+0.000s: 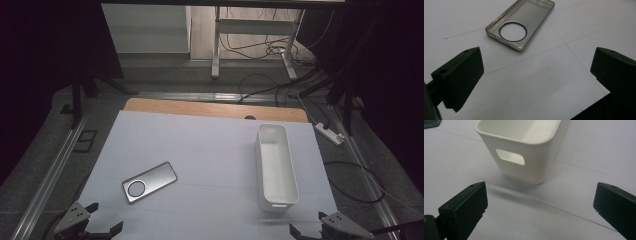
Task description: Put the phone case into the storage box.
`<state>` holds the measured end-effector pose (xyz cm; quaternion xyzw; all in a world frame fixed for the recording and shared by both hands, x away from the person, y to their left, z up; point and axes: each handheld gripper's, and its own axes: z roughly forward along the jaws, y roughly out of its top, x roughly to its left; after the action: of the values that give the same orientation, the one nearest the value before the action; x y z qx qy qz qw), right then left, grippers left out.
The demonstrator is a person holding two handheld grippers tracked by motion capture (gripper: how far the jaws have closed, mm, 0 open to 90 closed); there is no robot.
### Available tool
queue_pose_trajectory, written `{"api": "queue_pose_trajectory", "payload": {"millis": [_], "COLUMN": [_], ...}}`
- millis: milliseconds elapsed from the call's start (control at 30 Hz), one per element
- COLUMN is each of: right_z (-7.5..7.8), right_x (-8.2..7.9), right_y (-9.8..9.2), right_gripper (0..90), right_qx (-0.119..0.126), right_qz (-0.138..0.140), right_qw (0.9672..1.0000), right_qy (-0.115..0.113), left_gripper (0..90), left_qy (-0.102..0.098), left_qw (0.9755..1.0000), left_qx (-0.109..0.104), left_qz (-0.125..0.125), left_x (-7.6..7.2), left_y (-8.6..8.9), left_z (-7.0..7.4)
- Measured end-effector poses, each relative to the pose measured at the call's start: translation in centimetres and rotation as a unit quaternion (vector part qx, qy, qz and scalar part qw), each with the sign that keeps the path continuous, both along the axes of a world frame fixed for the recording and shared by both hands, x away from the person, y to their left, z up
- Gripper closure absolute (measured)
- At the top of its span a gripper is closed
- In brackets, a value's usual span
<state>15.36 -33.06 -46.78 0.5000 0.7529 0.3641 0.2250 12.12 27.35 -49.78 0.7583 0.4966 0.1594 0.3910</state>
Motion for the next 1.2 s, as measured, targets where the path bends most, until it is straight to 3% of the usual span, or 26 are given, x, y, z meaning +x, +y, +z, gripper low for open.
{"api": "queue_pose_trajectory", "payload": {"millis": [200, 467, 633, 967, 1200], "right_z": [0.0, 0.0, 0.0, 0.0, -0.1], "right_x": [0.0, 0.0, 0.0, 0.1, 0.2], "right_y": [0.0, 0.0, 0.0, 0.0, 0.0], "right_gripper": [0.0, 0.0, 0.0, 0.0, 0.0], "right_qx": [0.001, 0.002, 0.003, 0.002, 0.005], "right_qz": [0.000, 0.001, 0.000, 0.001, 0.001], "right_qw": [1.0000, 1.0000, 1.0000, 1.0000, 1.0000], "right_qy": [-0.001, 0.000, -0.001, 0.001, 0.002], "left_gripper": [0.0, 0.0, 0.0, 0.0, 0.0], "left_qy": [0.002, -0.005, -0.002, 0.020, 0.023], "left_qw": [0.9999, 1.0000, 1.0000, 0.9998, 0.9997], "left_qx": [-0.011, 0.001, -0.005, 0.009, 0.007], "left_qz": [-0.005, 0.000, 0.005, -0.005, -0.010], "left_x": [0.1, 0.8, 1.2, 2.9, 4.5], "left_y": [0.2, 0.4, 0.5, -0.4, -0.9], "left_z": [0.0, 0.5, 0.5, 0.7, 0.9]}}
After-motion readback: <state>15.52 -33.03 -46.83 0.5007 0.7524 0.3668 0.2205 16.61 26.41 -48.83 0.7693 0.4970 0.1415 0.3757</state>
